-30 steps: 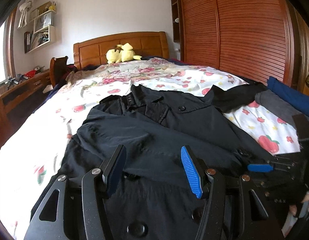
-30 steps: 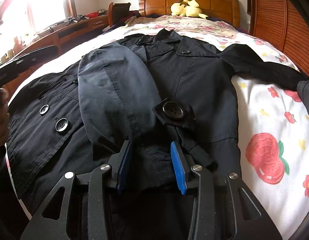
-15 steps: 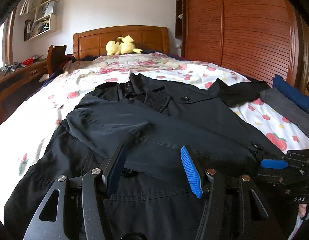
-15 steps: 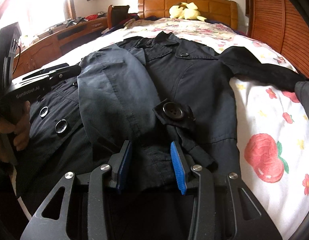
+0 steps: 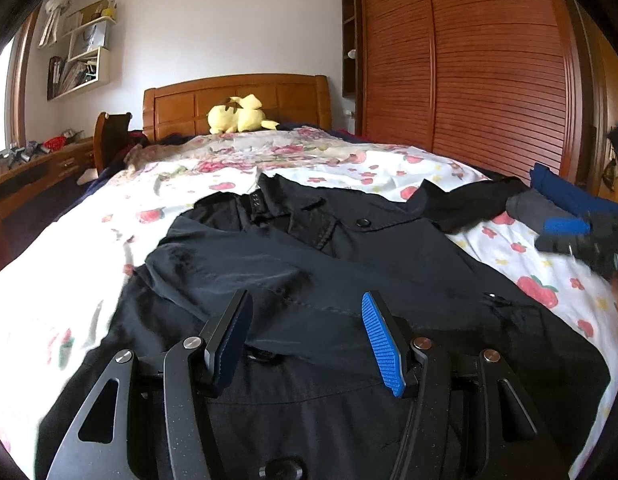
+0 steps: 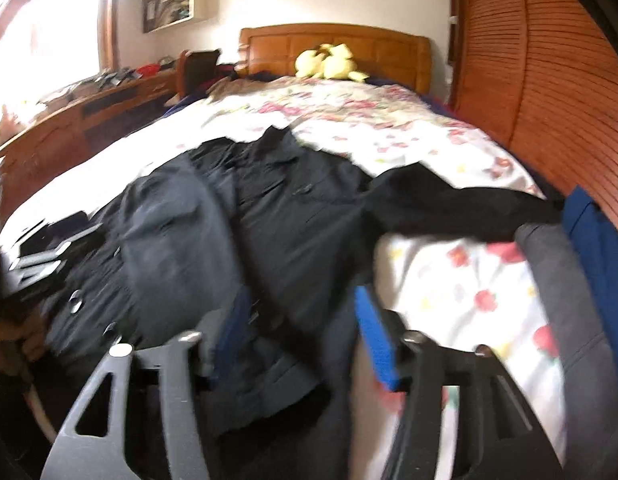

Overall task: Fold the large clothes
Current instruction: 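Reach the right tool to the other black sleeve and grasp its cuff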

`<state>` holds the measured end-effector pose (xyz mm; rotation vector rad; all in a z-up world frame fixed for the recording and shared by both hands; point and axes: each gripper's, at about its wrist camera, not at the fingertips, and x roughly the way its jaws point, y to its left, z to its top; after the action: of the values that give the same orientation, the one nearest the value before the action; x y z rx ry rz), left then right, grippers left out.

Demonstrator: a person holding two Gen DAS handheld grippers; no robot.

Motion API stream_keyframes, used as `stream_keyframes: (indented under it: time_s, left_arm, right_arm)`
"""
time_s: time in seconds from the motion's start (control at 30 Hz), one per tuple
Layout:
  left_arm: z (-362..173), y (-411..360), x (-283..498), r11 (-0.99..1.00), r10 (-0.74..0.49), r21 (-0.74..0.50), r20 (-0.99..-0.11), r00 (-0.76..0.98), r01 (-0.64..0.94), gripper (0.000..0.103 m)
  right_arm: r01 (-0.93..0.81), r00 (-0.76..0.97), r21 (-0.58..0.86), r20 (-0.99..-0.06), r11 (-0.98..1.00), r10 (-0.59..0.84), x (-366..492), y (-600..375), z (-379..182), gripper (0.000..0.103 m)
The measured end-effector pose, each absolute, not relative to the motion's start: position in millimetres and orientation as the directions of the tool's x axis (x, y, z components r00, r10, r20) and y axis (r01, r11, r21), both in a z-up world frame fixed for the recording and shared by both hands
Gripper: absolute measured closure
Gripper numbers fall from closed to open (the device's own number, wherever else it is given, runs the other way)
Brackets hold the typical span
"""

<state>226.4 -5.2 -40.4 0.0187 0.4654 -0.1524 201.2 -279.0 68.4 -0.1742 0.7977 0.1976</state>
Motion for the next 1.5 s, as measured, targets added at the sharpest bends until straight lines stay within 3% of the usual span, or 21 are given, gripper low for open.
stream_keyframes:
  time_s: [0.27, 0.6, 1.03, 1.13, 1.2, 1.3, 1.5]
  left_arm:
    - [-27, 21, 219, 0.986, -0.167, -0.073, -0.438, 0.884, 0.15, 0.044]
    - [-24, 31, 218, 0.986, -0.164, -0.099, -0.439, 0.883, 0.135, 0.044]
    - [-25, 30, 221, 0.986, -0.168, -0.091, -0.452, 0.876, 0.142, 0.044]
    - [-25, 30, 221, 0.986, -0.167, -0.091, -0.453, 0.876, 0.141, 0.044]
    - [-24, 29, 221, 0.986, -0.167, -0.089, -0.455, 0.875, 0.142, 0.044]
    - [-24, 28, 221, 0.986, -0.168, -0.088, -0.455, 0.874, 0.144, 0.044]
    - [-25, 27, 219, 0.986, -0.167, -0.089, -0.449, 0.878, 0.143, 0.044]
  right_arm:
    - [-0.106, 0.657, -0.126, -0.753, 0.986, -0.025, 282, -321, 53, 0.023]
    - [0.094, 0.582, -0.058, -0.806, 0.994, -0.103, 367, -400, 7, 0.023]
    - [0.229, 0.549, 0.07, -0.833, 0.971, -0.07, 408, -449, -14, 0.023]
    - [0.265, 0.554, 0.107, -0.83, 0.958, -0.06, 414, -458, -13, 0.049]
    - [0.265, 0.549, 0.088, -0.833, 0.96, -0.075, 421, -457, -12, 0.078]
    - [0.19, 0.573, 0.019, -0.814, 0.982, -0.095, 424, -442, 0, 0.091]
    - [-0.042, 0.652, -0.018, -0.758, 0.999, 0.014, 409, -371, 45, 0.093]
